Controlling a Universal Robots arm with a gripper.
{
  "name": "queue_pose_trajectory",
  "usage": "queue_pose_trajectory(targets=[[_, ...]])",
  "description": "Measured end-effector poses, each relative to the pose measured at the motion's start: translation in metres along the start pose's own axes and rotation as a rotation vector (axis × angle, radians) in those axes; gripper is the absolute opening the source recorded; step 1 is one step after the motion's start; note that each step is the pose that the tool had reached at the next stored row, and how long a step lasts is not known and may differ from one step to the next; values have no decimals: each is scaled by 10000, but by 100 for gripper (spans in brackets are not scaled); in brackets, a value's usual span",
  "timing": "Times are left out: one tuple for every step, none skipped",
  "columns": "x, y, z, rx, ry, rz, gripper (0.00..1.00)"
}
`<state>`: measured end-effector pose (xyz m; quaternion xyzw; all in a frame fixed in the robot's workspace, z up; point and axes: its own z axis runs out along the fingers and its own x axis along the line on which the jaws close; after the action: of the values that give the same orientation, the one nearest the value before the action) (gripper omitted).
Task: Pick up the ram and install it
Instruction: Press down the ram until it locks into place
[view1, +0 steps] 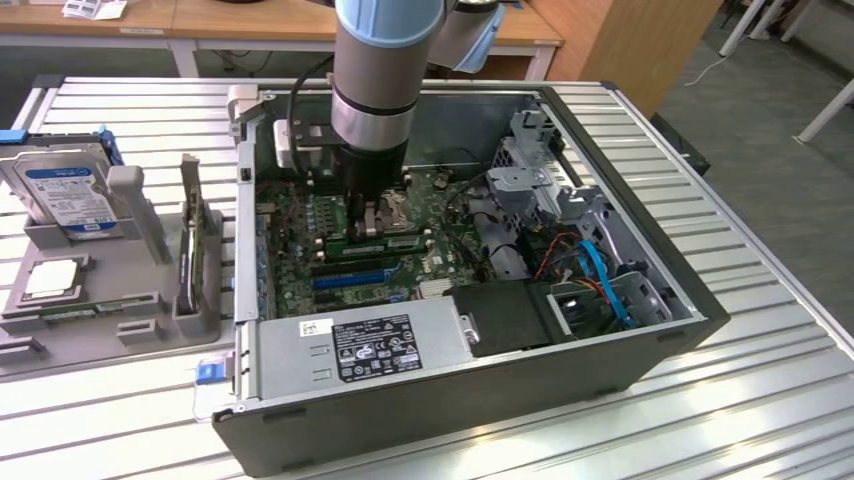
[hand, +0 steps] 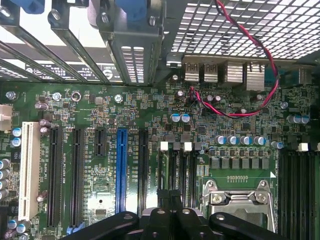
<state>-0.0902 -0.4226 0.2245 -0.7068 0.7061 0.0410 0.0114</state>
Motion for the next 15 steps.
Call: queue_pose_trajectory(targets=[[0, 0, 2, -1, 2, 0, 10], [1, 0, 3, -1, 4, 0, 10], [1, 0, 5, -1, 4, 0, 10], [1, 0, 5, -1, 4, 1, 10], [1, 0, 5, -1, 3, 0, 10], [1, 0, 6, -1, 2, 0, 10], [1, 0, 6, 0, 2, 0, 10], [1, 0, 6, 0, 2, 0, 10], [1, -1, 8, 0, 1, -1, 10], [1, 0, 12, -1, 1, 0, 10], [2, 0, 16, -1, -1, 0, 10], [2, -1, 17, -1, -1, 0, 10], [2, -1, 17, -1, 0, 0, 10], [2, -1, 17, -1, 0, 0, 10], [2, -1, 17, -1, 0, 0, 10]])
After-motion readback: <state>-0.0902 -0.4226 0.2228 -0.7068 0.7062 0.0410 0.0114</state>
